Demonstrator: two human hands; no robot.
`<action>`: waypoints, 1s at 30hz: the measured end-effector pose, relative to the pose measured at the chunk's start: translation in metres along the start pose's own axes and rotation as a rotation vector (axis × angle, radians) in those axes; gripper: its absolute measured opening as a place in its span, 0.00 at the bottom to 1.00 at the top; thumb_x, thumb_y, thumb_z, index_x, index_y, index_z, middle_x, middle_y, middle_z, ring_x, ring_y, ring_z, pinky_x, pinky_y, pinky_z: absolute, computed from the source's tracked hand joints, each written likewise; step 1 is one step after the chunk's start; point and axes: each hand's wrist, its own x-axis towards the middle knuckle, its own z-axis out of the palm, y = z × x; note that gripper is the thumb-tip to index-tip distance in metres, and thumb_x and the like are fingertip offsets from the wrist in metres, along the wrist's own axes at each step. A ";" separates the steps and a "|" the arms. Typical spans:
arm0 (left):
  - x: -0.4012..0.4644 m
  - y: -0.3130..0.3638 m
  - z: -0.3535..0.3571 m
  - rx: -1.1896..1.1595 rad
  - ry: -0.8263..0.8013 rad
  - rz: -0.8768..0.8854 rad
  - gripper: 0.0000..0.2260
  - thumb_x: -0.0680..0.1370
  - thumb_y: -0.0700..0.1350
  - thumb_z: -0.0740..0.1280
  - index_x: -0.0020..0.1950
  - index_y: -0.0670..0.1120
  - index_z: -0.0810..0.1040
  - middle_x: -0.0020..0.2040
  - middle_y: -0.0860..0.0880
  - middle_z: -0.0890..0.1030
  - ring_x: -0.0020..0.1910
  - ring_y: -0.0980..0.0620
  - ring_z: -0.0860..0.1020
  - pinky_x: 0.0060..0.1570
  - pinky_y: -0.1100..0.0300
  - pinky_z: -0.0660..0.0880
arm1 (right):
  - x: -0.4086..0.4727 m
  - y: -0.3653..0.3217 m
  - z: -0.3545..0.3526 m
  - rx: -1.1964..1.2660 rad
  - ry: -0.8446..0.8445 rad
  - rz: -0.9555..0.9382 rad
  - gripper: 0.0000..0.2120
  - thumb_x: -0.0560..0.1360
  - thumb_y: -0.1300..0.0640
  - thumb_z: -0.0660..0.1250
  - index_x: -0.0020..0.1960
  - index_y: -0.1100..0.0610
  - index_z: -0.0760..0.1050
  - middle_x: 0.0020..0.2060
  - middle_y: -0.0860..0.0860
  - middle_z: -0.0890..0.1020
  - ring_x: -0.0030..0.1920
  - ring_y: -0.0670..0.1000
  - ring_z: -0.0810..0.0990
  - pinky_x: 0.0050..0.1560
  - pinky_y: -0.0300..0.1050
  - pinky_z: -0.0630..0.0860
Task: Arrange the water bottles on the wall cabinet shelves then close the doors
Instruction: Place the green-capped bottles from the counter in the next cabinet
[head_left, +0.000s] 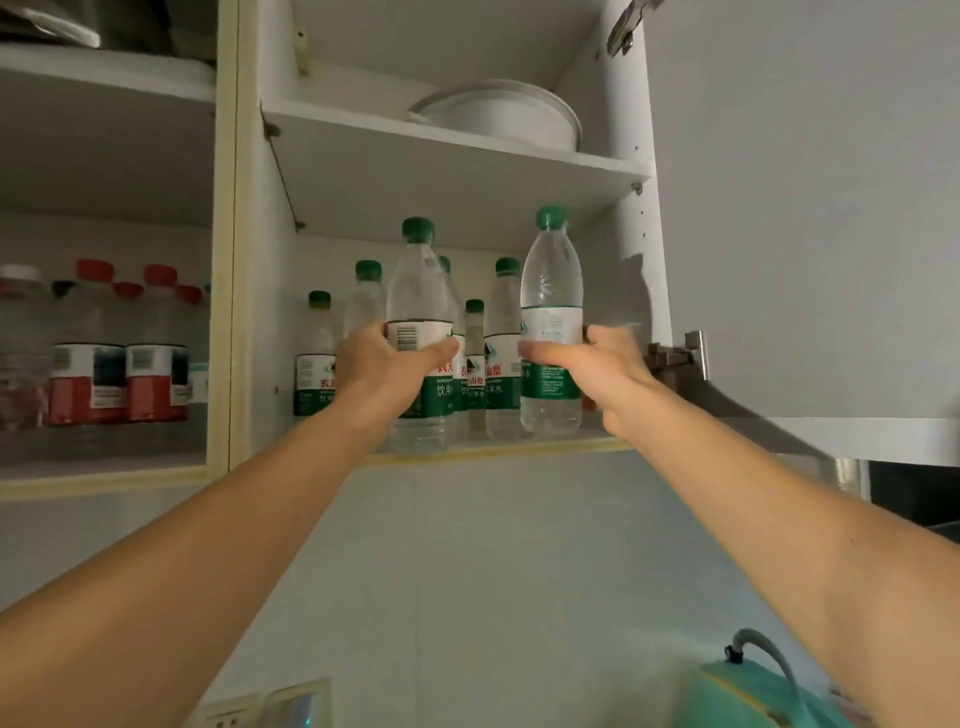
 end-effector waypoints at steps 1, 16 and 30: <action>0.003 -0.001 0.003 0.010 -0.001 -0.013 0.20 0.72 0.54 0.78 0.59 0.48 0.78 0.54 0.48 0.83 0.51 0.48 0.82 0.54 0.48 0.81 | 0.004 0.006 0.002 -0.005 -0.011 0.017 0.22 0.61 0.47 0.84 0.51 0.49 0.82 0.45 0.45 0.87 0.49 0.49 0.85 0.52 0.47 0.80; 0.043 -0.019 0.060 -0.110 -0.134 -0.143 0.17 0.74 0.49 0.77 0.60 0.48 0.78 0.54 0.47 0.84 0.52 0.46 0.83 0.57 0.46 0.80 | 0.049 0.052 0.002 -0.190 0.030 -0.031 0.26 0.69 0.44 0.79 0.63 0.53 0.79 0.56 0.49 0.84 0.56 0.52 0.82 0.60 0.50 0.78; 0.079 -0.047 0.103 -0.103 -0.115 -0.110 0.17 0.76 0.48 0.75 0.60 0.48 0.74 0.57 0.48 0.82 0.50 0.50 0.81 0.44 0.59 0.76 | 0.076 0.082 0.009 -0.337 0.057 -0.098 0.21 0.74 0.47 0.75 0.64 0.54 0.78 0.57 0.50 0.84 0.58 0.52 0.82 0.57 0.46 0.77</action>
